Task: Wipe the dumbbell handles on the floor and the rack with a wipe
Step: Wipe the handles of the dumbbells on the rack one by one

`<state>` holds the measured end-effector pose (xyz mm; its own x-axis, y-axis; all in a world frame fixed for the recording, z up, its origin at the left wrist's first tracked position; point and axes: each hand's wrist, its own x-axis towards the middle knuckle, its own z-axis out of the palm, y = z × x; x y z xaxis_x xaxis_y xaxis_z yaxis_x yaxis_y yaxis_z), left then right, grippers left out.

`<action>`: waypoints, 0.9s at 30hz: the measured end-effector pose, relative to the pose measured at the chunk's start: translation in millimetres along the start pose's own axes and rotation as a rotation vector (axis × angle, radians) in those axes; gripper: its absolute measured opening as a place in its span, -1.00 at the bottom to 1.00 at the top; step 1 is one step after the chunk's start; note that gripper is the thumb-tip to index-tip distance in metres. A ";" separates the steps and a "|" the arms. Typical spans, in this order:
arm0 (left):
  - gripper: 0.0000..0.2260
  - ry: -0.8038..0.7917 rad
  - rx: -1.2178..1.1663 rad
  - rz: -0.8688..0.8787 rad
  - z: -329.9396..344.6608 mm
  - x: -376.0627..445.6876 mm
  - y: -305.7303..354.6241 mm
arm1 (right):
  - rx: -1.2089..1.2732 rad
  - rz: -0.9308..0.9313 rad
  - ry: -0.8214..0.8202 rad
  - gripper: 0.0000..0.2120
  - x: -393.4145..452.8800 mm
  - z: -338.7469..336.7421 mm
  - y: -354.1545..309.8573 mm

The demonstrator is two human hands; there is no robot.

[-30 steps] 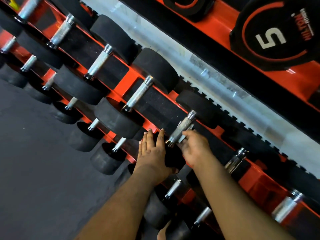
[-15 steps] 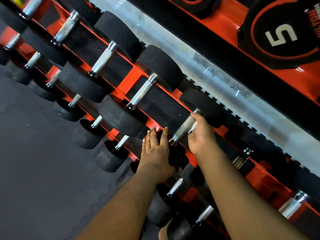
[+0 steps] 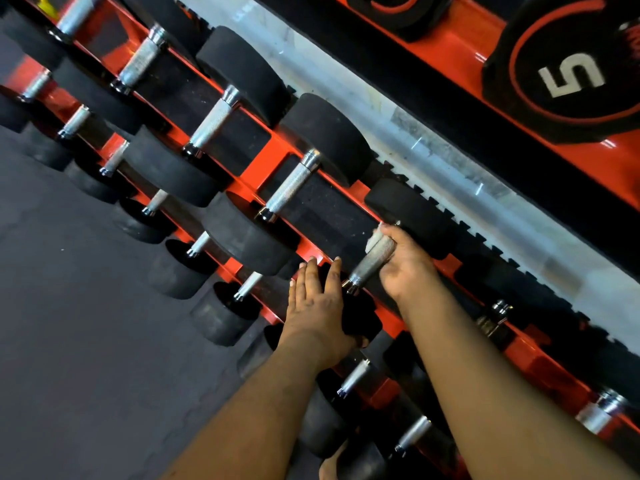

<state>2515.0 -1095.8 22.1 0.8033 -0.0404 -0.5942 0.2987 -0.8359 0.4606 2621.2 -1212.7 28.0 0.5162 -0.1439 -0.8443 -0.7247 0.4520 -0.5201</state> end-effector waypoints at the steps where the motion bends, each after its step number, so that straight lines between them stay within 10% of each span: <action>1: 0.25 0.004 0.006 -0.002 0.1 0.4 0.2 | 0.026 -0.008 -0.037 -0.84 2.1 -4.0 0.6; 27: 0.23 -0.016 -0.007 0.004 0.5 0.6 0.7 | 0.035 -0.069 -0.029 -0.76 -2.0 -19.6 11.8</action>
<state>2515.4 -1096.7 21.8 0.7960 -0.0526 -0.6031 0.2991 -0.8319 0.4674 2602.7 -1224.3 21.0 0.5776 -0.1506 -0.8023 -0.6710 0.4721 -0.5717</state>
